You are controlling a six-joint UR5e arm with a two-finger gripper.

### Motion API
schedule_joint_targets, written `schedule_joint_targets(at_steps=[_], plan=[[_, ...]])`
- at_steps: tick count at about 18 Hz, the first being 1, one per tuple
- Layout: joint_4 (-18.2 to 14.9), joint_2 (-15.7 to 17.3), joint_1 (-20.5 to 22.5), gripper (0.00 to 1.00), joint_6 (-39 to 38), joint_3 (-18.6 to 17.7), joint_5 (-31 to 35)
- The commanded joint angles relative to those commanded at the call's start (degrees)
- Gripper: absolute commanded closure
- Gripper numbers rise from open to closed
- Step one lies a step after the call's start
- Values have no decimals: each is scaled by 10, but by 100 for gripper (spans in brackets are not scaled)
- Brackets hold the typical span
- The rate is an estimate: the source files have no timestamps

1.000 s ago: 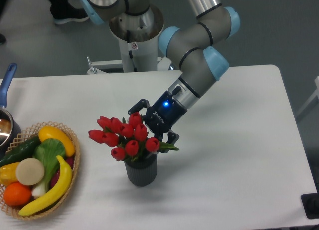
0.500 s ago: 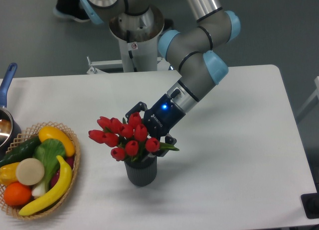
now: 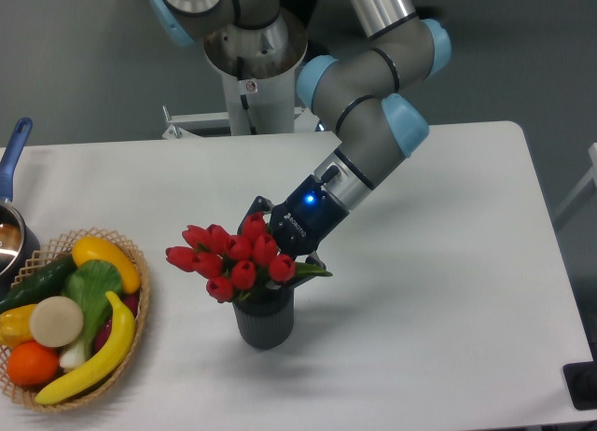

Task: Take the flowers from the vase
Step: 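Close the gripper on the tulip stems, then lift the gripped tulips straight up out of the dark vase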

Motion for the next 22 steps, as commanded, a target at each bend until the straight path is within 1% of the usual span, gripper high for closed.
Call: schedule_joint_targets(at_steps=[1,6,10,14,17,22], plan=[[0,1,2,53,-1,0,-4],[-1,4,6,53,-14,3,-5],[-1,26,8,53,-43,3,-5],[-1,41,15,53,-62,4,-5],[-1,56,16,53,-98,5,-5],[-1,69,12,53,-141,24,-5]])
